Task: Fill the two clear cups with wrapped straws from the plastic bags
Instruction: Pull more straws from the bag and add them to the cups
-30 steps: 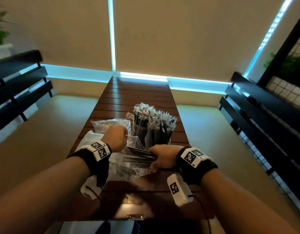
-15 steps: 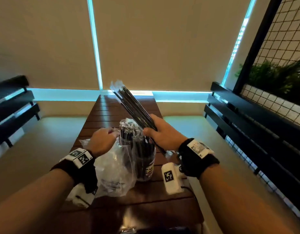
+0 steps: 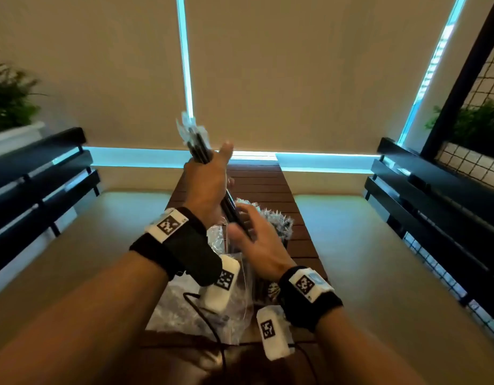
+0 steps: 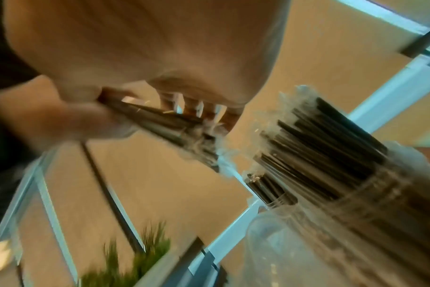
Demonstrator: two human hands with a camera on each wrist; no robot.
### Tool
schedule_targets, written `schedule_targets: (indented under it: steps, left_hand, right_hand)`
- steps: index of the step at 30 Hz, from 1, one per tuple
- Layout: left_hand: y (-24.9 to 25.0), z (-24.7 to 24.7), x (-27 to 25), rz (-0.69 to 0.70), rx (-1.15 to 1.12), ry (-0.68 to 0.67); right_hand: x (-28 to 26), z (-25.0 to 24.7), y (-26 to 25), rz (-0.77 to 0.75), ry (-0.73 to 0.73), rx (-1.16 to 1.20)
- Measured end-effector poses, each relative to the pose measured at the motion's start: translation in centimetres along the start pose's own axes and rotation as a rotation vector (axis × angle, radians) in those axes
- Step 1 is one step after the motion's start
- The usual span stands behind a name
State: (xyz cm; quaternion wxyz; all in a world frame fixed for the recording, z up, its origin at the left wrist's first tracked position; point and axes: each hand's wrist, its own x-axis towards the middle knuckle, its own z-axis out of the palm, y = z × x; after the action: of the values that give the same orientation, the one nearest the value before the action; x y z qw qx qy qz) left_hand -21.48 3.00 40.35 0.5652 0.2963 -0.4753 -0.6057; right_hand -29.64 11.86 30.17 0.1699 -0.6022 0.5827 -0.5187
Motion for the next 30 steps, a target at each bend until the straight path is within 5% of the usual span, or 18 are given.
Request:
schedule_targets:
  steps: [3,7,17,21,25,27,30]
  left_hand:
    - [2.2,0.0,-0.3,0.18,-0.079,-0.112]
    - [2.7,1.2,-2.5,0.414,-0.023,-0.293]
    - [0.1,2.6,-5.9,0.412,0.269,-0.513]
    - [0.9,1.8,-3.0,0.321,0.181,-0.467]
    - [-1.7,-0.3,-1.0,0.264,0.159,-0.441]
    - [-3.7,-0.8,-0.8,0.258,0.16,-0.431]
    - [-6.2,-0.6,-0.8,0.239,0.123,-0.42]
  right_hand:
    - [0.4,-1.8,0.1,0.338,0.222,0.475]
    - [1.2,-2.3,-0.7,0.637,0.102,0.881]
    - [1.8,-1.3,-0.4,0.626,0.125,1.129]
    - [1.3,-3.6,0.6,0.579,0.162,0.789]
    - [-0.6,-6.7,4.6,0.257,0.432,-0.047]
    - [-1.8,-6.8,6.6,0.228,0.345,-0.221]
    - [-2.7,-6.0,10.1,0.415,0.096,-0.248]
